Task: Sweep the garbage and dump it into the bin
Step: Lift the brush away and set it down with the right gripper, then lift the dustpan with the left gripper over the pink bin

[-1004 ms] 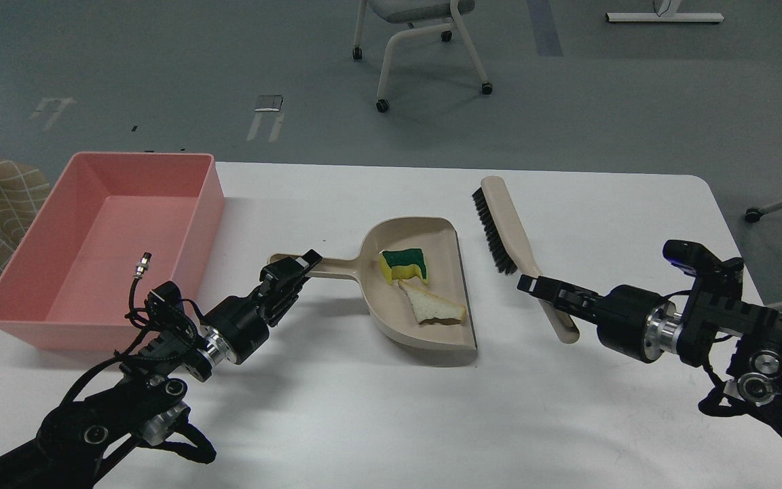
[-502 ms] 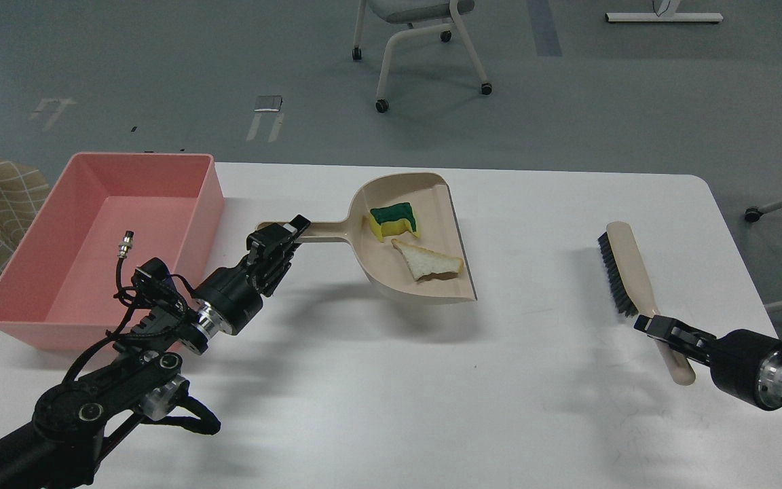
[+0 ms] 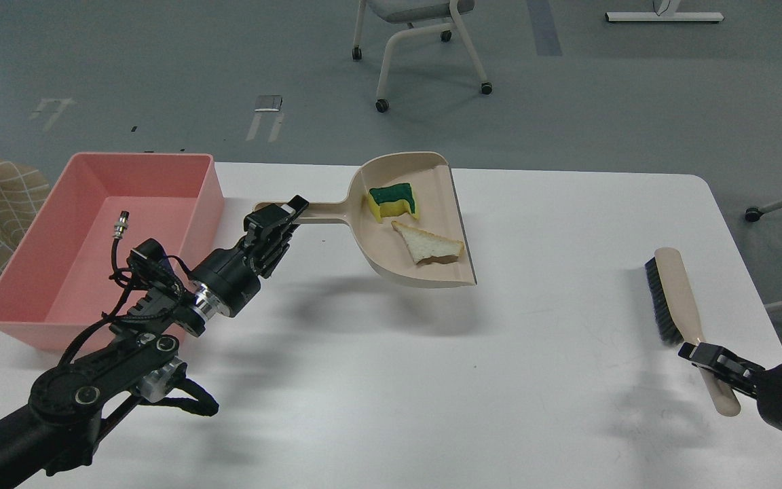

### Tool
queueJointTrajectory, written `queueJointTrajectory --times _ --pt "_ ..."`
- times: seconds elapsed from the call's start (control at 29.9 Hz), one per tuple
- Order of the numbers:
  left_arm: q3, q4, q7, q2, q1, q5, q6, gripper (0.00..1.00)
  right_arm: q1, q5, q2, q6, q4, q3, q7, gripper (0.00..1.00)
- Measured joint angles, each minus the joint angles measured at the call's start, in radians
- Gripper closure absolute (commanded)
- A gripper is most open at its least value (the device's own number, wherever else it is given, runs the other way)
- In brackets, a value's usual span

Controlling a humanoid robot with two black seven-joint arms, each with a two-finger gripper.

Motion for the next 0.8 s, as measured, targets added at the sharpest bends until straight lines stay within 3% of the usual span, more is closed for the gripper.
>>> queueJointTrajectory --times 0.13,0.33,0.4,0.43,0.47,0.8 --pt "0.001 0.006 0.0 0.008 -0.006 -0.001 -0.002 1.0 0.005 0.0 0.001 0.0 -0.002 0.0 0.0 0.76" --pt "-0.001 0.014 0.0 0.009 -0.008 -0.004 -0.004 1.0 0.011 0.0 0.002 0.0 0.001 0.0 -0.003 0.66" --pt "-0.002 0.014 0.0 0.009 -0.009 -0.005 -0.004 1.0 0.011 0.0 0.004 0.0 0.003 0.0 -0.003 0.55" --pt "-0.002 0.014 0.0 0.009 -0.01 -0.005 -0.005 1.0 0.012 0.0 0.006 0.0 0.004 0.0 -0.004 0.45" --pt "-0.002 0.014 0.0 0.009 -0.012 -0.005 -0.005 1.0 0.012 0.0 0.009 0.0 0.004 0.0 -0.006 0.43" --pt "-0.003 0.014 0.0 0.012 -0.015 -0.024 -0.003 1.0 0.017 -0.001 0.051 0.0 -0.001 0.006 -0.014 0.37"
